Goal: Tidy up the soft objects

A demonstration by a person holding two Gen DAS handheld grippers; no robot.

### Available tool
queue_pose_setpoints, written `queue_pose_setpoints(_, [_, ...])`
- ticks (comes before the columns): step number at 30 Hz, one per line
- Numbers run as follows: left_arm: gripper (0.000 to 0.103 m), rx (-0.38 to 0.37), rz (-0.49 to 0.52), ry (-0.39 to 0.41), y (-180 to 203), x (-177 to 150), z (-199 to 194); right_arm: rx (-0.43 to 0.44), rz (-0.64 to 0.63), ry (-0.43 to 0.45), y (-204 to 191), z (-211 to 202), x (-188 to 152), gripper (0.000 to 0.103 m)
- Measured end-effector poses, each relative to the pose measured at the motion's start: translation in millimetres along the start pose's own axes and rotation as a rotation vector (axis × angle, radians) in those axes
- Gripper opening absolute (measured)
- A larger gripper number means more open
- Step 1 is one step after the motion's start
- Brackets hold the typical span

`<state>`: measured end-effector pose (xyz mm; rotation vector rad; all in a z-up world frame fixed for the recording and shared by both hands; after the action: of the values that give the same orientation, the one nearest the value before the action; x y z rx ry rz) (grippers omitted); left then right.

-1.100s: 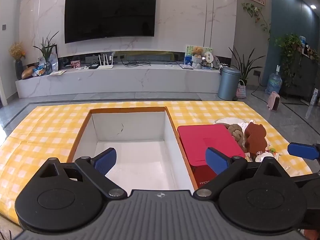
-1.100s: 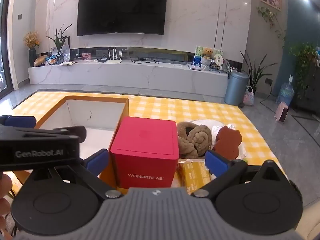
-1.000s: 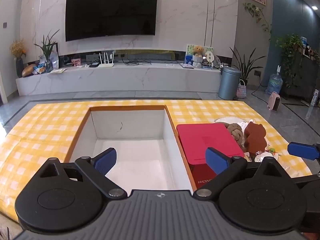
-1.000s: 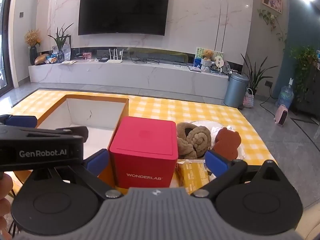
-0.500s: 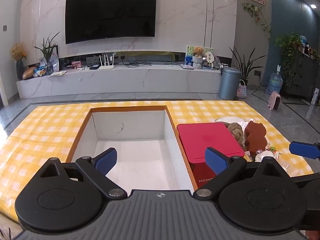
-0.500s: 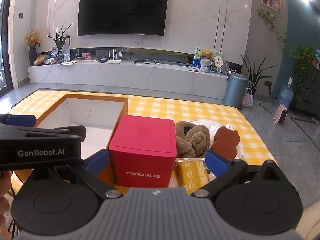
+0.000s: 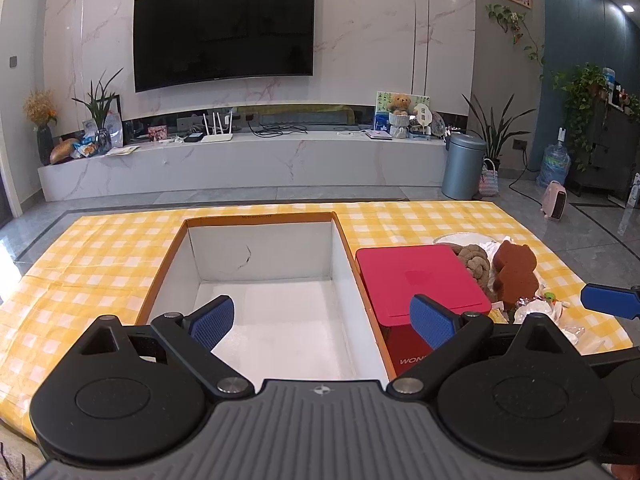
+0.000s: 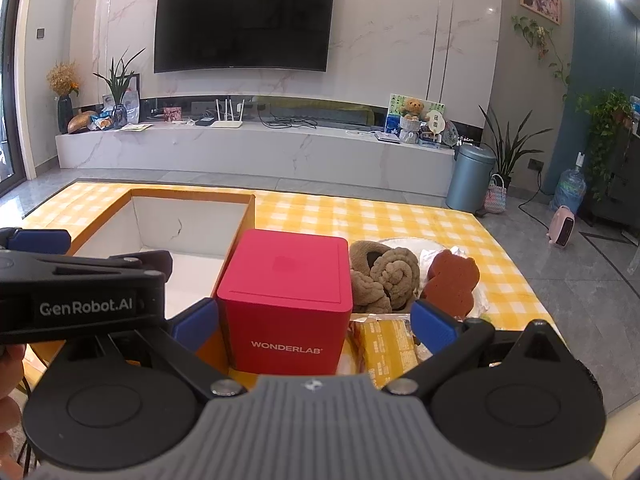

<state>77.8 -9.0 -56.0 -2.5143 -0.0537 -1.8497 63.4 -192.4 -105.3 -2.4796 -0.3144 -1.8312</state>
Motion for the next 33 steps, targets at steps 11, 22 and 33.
queue_pose_setpoints(11, [0.103, 0.016, 0.007, -0.002, -1.4, 1.8, -2.3, 0.003, 0.004, 0.002, 0.0, 0.5, 0.4, 0.1])
queue_pose_setpoints(22, [0.103, 0.021, 0.02, -0.013, -1.2, 0.1, -1.5, 0.002, -0.005, -0.002, -1.3, -0.1, -2.7, 0.1])
queue_pose_setpoints(33, [0.103, 0.025, 0.033, -0.016, -0.9, -0.1, -0.9, 0.003, -0.011, -0.008, -2.7, 1.5, -4.7, 0.1])
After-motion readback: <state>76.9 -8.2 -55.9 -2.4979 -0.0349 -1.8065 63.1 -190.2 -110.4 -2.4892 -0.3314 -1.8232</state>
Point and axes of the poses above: each gripper's, at about its wrist camera, not at the fingertips, and z roughly the way its jaws point, y to its right, x to its top, the point moved 10 cm from there along z, roughly the way its jaws point, and after that the axes turned 14 degrees about y, right-handed, at the moved point
